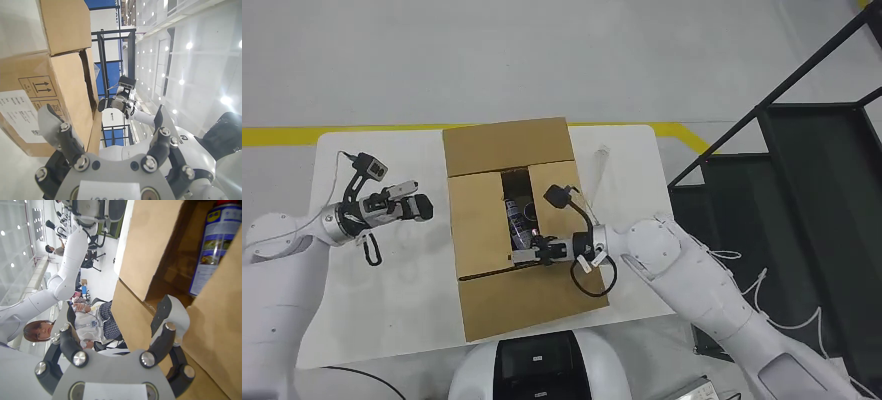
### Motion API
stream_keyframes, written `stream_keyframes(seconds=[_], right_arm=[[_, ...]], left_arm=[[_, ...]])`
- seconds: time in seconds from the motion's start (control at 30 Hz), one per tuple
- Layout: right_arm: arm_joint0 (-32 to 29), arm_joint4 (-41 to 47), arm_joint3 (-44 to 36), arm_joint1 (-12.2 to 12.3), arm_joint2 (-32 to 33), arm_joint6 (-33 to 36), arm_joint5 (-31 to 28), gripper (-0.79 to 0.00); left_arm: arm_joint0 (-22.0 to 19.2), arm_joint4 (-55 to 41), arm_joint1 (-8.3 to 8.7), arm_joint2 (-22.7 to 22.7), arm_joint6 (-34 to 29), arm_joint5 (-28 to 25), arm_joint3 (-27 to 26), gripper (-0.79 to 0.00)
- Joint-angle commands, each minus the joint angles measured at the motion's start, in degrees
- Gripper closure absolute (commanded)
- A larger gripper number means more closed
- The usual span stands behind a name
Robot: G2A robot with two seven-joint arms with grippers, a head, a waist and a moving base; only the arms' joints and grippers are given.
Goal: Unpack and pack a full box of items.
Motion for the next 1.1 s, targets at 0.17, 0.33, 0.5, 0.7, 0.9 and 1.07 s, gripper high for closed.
stream_keyframes(seconds=[0.17,0.33,0.5,0.7,0.9,1.07], right_arm=[[8.9,0.7,5.9,-3.4,-8.6,0.4,6.2,-0.785],[12.9,0.4,10.2,-5.7,-12.8,-1.7,10.0,-0.785],[13.9,4.7,10.8,-7.2,-14.4,0.0,5.0,-0.785],[14.3,3.5,6.3,-7.7,-14.3,-0.1,-2.3,-0.785],[17.5,1.9,6.5,-10.4,-19.1,-2.3,-5.5,-0.785],[22.6,2.0,13.8,-15.6,-26.9,-3.3,-7.8,-0.785]], left_arm=[[2.4,2.5,1.37,-3.5,-1.2,-0.4,-5.0,-0.785],[4.5,2.5,2.07,-5.5,-1.6,-0.2,-7.7,-0.785],[5.9,1.7,2.31,-6.2,-0.6,-0.3,-9.2,-0.785],[7.2,-2.1,2.47,-7.6,0.3,-0.1,-10.1,-0.785],[7.8,-7.8,2.61,-9.6,-0.3,0.5,-10.0,-0.785],[9.6,-11.4,2.90,-12.1,-0.8,0.9,-10.9,-0.785]])
